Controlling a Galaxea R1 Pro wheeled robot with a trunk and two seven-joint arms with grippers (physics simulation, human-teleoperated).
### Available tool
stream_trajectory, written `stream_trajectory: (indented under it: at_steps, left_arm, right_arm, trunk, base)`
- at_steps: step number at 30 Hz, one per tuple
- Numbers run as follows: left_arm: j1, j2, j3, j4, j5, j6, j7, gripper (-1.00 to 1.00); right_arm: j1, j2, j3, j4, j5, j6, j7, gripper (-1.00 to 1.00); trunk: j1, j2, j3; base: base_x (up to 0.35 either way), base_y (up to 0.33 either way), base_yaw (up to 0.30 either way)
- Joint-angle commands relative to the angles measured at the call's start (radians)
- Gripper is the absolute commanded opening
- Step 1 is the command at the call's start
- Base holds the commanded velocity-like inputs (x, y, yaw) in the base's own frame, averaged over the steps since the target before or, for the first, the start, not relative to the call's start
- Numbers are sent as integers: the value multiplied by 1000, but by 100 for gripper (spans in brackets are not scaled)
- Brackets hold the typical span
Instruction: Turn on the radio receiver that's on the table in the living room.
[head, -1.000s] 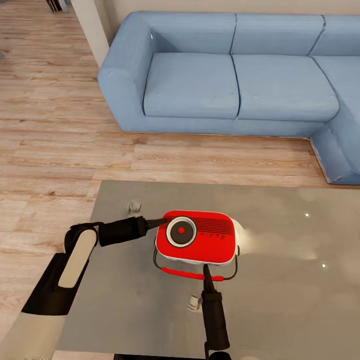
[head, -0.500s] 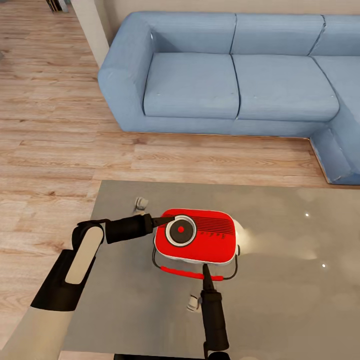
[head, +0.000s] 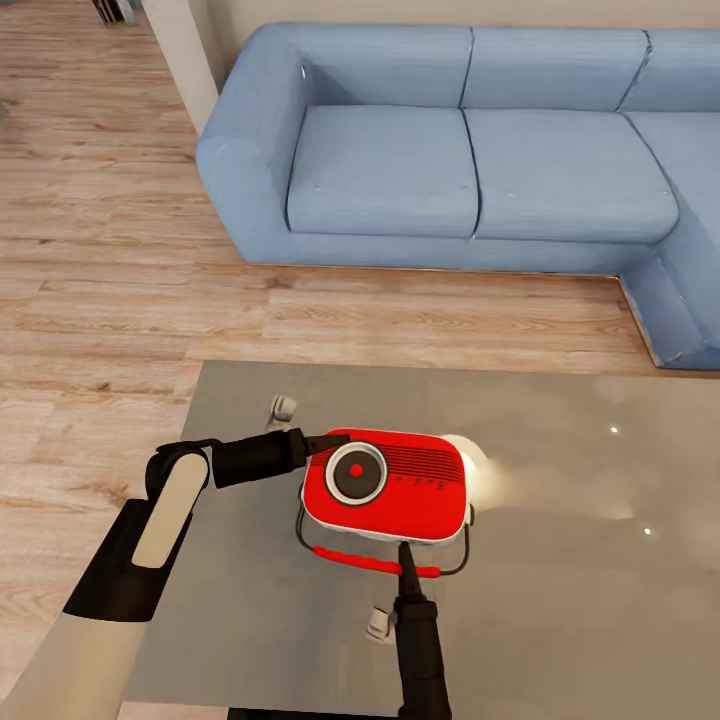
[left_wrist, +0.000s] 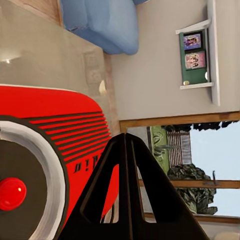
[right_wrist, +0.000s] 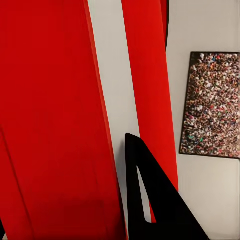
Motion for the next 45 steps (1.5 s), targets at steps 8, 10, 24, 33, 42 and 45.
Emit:
stream_trajectory:
  at_steps: [8, 10, 24, 33, 42, 45]
  left_arm:
    - [0, -3, -1, 1, -6, 0, 5, -100]
    - [0, 0, -2, 1, -10, 0, 12, -100]
    - [-9, 47, -82, 4, 2, 0, 175, -100]
    - [-9, 49, -82, 30, 3, 0, 177, -100]
    - [-11, 21, -81, 96, 3, 0, 180, -100]
    - [-21, -9, -81, 131, 3, 0, 192, -100]
  right_arm:
    - [0, 2, 1, 0, 3, 15, -7, -100]
    - [0, 4, 1, 0, 1, 24, -8, -100]
    - [0, 5, 1, 4, -1, 75, -7, -100]
    - [0, 8, 3, 7, 2, 125, -7, -100]
    - [0, 9, 6, 7, 3, 134, -6, -100]
    - [0, 9, 6, 7, 3, 136, -6, -100]
  trunk:
    - [0, 0, 0]
    - [0, 0, 0]
    - [0, 0, 0]
    - [0, 0, 0]
    - [0, 0, 0]
    - [0, 0, 0]
  base:
    - [0, 0, 0]
    - [0, 0, 0]
    - [0, 0, 0]
    - [0, 0, 0]
    - [0, 0, 0]
    - [0, 0, 0]
